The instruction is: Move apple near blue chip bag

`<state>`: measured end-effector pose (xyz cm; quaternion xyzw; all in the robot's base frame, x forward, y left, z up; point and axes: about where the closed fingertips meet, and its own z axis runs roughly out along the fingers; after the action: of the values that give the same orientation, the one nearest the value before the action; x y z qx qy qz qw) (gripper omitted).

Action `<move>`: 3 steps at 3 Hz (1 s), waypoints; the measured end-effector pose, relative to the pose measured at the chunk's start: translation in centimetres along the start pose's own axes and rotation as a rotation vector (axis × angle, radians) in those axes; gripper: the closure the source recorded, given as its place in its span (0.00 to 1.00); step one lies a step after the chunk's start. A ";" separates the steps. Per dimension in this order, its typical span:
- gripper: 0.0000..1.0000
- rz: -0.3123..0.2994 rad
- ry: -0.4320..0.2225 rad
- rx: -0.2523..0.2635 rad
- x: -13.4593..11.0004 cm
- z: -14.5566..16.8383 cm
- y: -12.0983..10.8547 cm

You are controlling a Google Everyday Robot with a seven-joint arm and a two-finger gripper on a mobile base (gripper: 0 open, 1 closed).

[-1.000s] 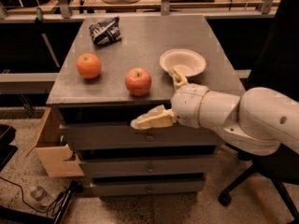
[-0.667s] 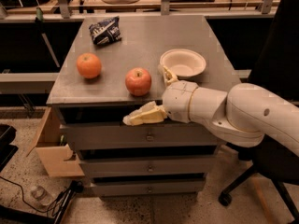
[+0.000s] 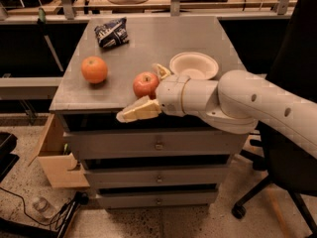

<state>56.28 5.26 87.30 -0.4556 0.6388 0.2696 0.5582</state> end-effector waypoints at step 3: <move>0.18 0.068 0.029 -0.006 2.0 2.3 -2.4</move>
Offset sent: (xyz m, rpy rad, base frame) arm 0.0397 0.0044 -0.0197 0.0185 0.0932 -0.0092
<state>59.53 5.65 85.23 -0.4390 0.6612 0.2838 0.5382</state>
